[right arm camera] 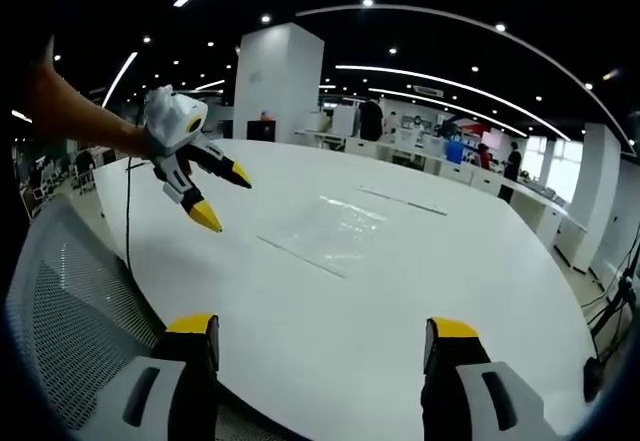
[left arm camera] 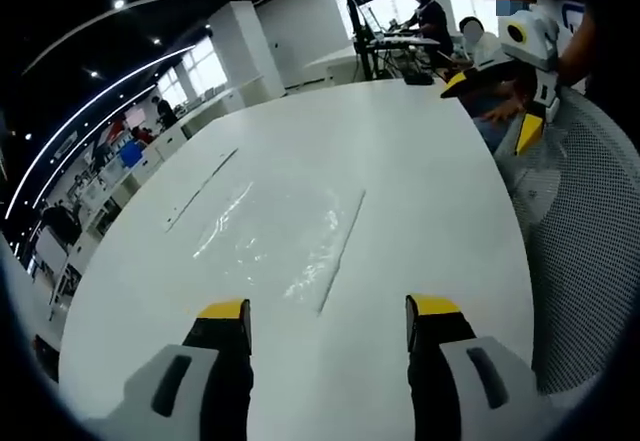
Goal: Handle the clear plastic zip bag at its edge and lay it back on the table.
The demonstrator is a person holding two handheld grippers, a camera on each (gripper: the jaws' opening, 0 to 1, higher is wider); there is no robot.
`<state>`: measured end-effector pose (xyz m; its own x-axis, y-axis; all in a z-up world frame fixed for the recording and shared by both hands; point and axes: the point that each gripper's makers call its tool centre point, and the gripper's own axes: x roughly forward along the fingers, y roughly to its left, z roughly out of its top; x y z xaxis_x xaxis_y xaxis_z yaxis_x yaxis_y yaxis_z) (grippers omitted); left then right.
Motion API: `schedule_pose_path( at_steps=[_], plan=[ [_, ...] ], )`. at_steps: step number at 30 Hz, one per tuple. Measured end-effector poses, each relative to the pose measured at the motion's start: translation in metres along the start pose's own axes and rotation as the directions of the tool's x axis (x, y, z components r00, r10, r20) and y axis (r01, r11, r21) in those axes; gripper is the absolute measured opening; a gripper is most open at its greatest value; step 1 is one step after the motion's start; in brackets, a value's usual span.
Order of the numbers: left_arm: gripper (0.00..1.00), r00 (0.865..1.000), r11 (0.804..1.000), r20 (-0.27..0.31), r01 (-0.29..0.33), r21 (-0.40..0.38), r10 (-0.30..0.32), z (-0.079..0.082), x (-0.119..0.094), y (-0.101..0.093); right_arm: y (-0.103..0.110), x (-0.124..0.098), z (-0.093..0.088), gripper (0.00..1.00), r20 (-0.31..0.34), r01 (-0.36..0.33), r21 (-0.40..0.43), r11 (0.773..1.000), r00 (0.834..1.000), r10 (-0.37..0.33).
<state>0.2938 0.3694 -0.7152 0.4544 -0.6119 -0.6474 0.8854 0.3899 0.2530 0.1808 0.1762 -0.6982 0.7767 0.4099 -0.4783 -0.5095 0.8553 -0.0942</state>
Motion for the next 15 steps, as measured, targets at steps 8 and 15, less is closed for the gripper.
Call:
schedule_pose_path(
  at_steps=[8, 15],
  plan=[
    [0.55, 0.999, 0.999, -0.034, 0.032, 0.027, -0.031, -0.003, 0.009, 0.001, 0.000, 0.001, 0.000, 0.84, -0.003, -0.001, 0.000, 1.000, 1.000, 0.001],
    [0.49, 0.996, 0.997, -0.069, 0.064, 0.039, -0.062, -0.011, 0.018, -0.001, 0.000, 0.001, 0.000, 0.84, -0.010, -0.001, -0.001, 1.000, 1.000, 0.001]
  ],
)
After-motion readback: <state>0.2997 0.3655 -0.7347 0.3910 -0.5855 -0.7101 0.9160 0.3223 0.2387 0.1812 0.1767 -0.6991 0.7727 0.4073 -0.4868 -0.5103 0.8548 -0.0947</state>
